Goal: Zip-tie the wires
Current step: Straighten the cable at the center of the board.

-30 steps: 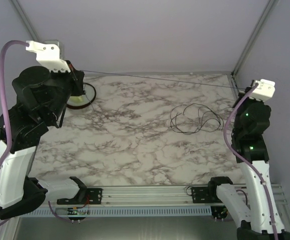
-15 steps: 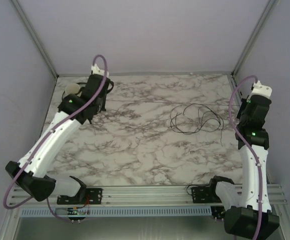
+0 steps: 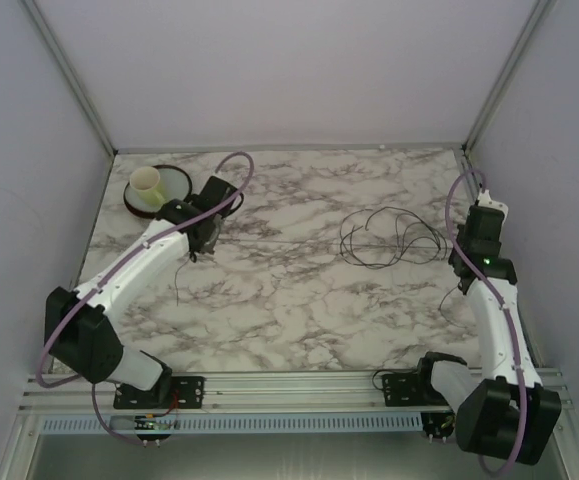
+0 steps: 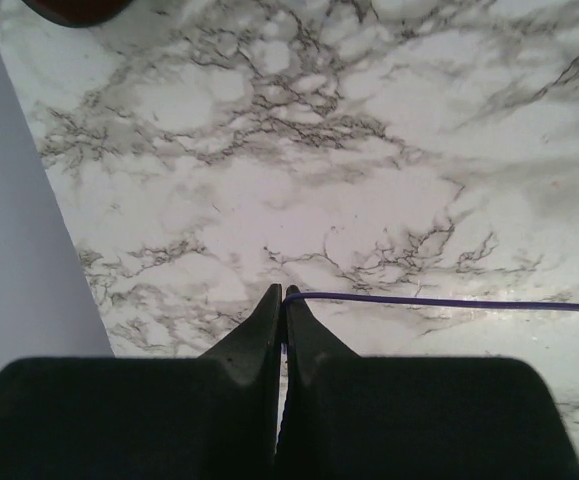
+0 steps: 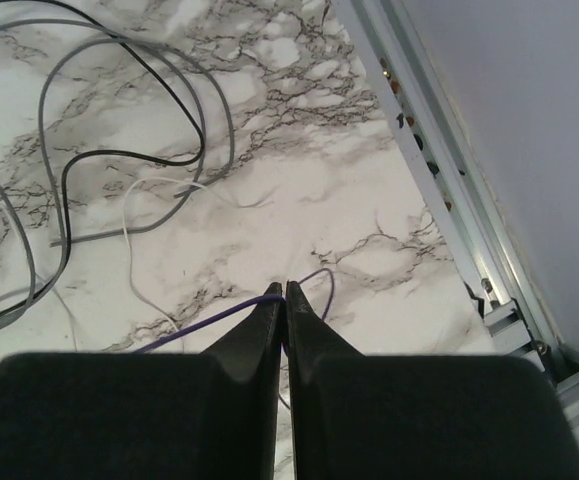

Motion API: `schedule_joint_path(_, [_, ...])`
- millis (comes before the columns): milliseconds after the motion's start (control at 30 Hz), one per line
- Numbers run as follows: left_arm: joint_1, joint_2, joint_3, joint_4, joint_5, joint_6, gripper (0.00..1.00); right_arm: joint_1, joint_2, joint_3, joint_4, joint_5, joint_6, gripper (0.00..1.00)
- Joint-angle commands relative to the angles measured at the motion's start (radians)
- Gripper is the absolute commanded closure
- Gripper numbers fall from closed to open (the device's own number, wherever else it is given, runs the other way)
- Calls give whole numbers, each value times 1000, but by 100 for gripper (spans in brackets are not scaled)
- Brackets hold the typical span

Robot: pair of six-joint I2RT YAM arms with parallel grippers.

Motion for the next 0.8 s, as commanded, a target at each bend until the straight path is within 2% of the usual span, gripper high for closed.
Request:
schedule_joint_path(0, [8, 32, -56, 24, -50, 52, 100, 2, 76, 30, 3, 111, 28, 100])
schedule_joint_path(233, [7, 94, -127, 134, 14, 65, 100, 2, 217, 66, -16, 138, 23, 100])
schedule_joint_path(467, [-40, 185, -172, 242, 41, 108, 100, -4, 309, 84, -41, 210, 41, 98])
schedule_joint_path(667, [-75, 307, -193, 325, 83, 108, 100, -5, 354, 95, -50, 225, 38, 83])
schedule_joint_path(767, [-82, 352, -191, 342, 89, 102, 100, -5, 341, 94, -51, 204, 31, 61])
